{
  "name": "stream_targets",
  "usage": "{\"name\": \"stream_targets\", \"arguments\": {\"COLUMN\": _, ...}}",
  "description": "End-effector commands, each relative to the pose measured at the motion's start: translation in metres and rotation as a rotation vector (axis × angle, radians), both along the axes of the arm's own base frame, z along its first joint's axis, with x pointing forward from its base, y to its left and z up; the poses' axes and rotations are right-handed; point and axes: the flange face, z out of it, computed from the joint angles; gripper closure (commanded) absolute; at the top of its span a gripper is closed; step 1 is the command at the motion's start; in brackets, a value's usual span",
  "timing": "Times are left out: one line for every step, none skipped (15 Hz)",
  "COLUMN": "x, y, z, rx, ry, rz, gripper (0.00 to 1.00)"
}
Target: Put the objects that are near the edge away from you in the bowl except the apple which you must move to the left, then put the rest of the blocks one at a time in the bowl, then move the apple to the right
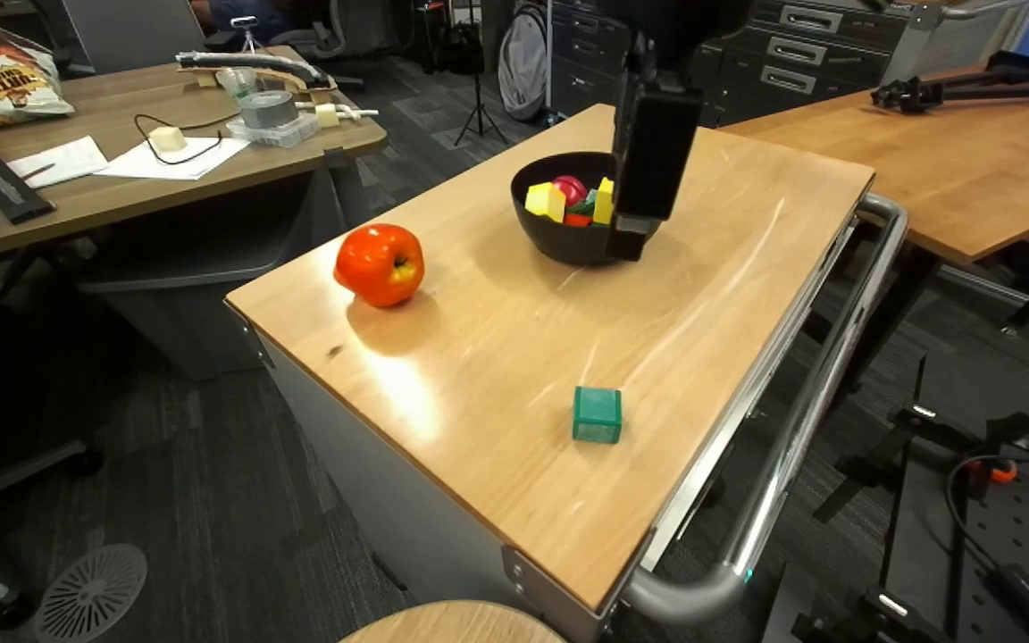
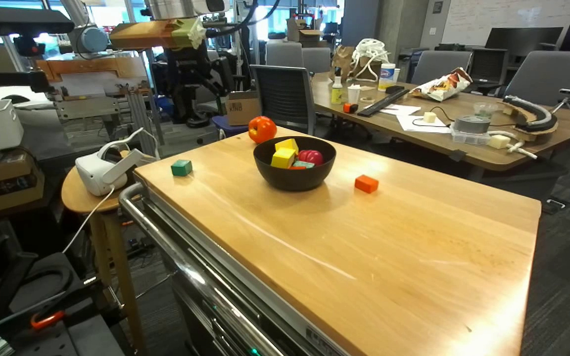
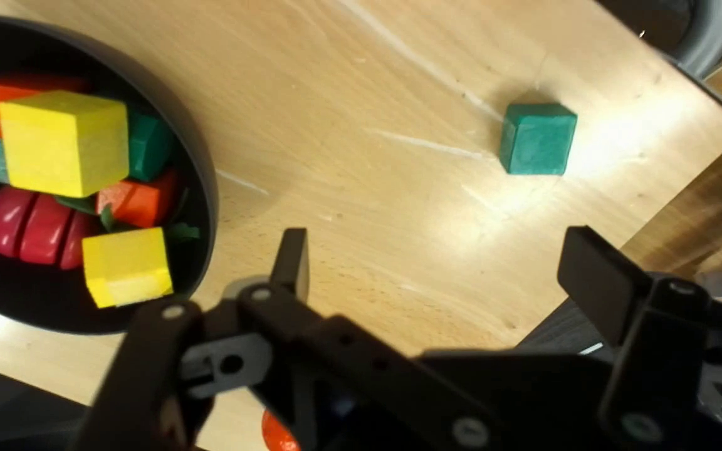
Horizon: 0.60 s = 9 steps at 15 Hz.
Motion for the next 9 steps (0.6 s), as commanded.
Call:
{"name": "stream_targets", "arguments": {"x": -0.028, "y": 0.002, "z": -0.004, "rx": 0.005, "ry": 0.026, "rz": 0.034, "gripper": 0.00}}
{"name": "stream_targets", "arguments": {"x": -0.029, "y": 0.000, "z": -0.006, "rx": -0.001, "ry": -0.025, "rz": 0.024, "gripper": 0.00}}
{"name": "stream_targets", "arguments": {"x": -0.017, "y": 0.003, "z": -0.009, "rx": -0.007, "ry": 0.024, "rz": 0.017, "gripper": 0.00}}
{"name": "stream_targets", "arguments": {"x": -0.020, "y": 0.003, "z": -0.012, "rx": -0.006, "ry": 0.017, "rz": 0.020, "gripper": 0.00}}
{"name": "stream_targets", "arguments": {"x": -0.023, "y": 0.003, "z": -0.014, "rx": -0.006, "ry": 0.015, "rz": 0.021, "gripper": 0.00}}
{"name": "stream_targets", "arguments": {"x": -0.023, "y": 0.002, "z": -0.015, "rx": -0.006, "ry": 0.013, "rz": 0.020, "gripper": 0.00}}
{"name": "stream_targets", "arguments": {"x": -0.026, "y": 0.004, "z": -0.018, "rx": -0.001, "ry": 0.016, "rz": 0.045, "gripper": 0.00}}
{"name": "stream_targets", "arguments": {"x": -0.028, "y": 0.009, "z": -0.023, "rx": -0.005, "ry": 0.019, "rz": 0.065, "gripper": 0.00}}
{"name": "stream_targets", "arguments": {"x": -0.032, "y": 0.020, "z": -0.030, "rx": 0.012, "ry": 0.029, "rz": 0.096, "gripper": 0.00}}
